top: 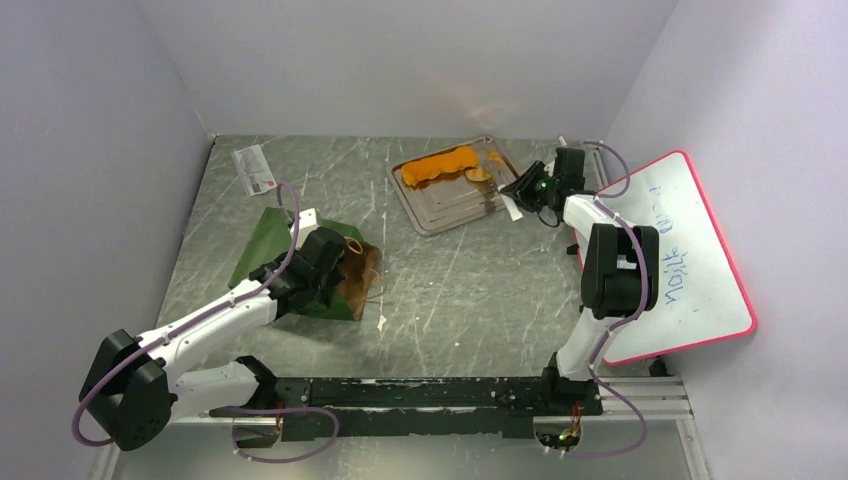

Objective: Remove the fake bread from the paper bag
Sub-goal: Place the fake bread in the container.

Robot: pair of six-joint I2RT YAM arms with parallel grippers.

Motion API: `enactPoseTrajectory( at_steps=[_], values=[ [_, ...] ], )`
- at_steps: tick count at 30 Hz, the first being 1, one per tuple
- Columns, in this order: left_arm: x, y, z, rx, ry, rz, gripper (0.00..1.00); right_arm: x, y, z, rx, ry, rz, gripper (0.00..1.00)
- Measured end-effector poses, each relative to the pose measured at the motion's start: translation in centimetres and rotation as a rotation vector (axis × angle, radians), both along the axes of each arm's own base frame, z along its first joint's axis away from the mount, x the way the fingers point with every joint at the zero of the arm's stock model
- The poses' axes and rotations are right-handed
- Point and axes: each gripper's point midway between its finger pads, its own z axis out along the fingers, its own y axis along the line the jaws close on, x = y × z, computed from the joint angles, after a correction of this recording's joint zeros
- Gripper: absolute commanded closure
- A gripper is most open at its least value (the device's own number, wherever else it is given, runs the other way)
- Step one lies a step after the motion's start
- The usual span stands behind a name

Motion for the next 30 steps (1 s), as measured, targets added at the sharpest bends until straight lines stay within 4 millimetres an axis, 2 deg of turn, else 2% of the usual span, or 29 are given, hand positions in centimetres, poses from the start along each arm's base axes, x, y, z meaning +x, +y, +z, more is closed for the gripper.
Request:
enactPoseTrajectory(
  at_steps=[5, 8, 30],
  values=[
    [-0.1, 0.0, -0.1, -0.003, 0.003, -0.002, 0.93, -0.7, 0.1, -0.1, 0.009, 0.005, 0.006, 0.57],
    [-0.2, 0.0, -0.1, -0.005, 0.002, -0.003, 0.93, -1.2, 0.3, -0.2, 0.018, 0.01, 0.013, 0.54],
    [-0.9, 0.3, -0.1, -0.024, -0.006, -0.012, 0.93, -3.8, 1.0, 0.7, 0.106, 0.035, 0.001, 0.54]
  ],
)
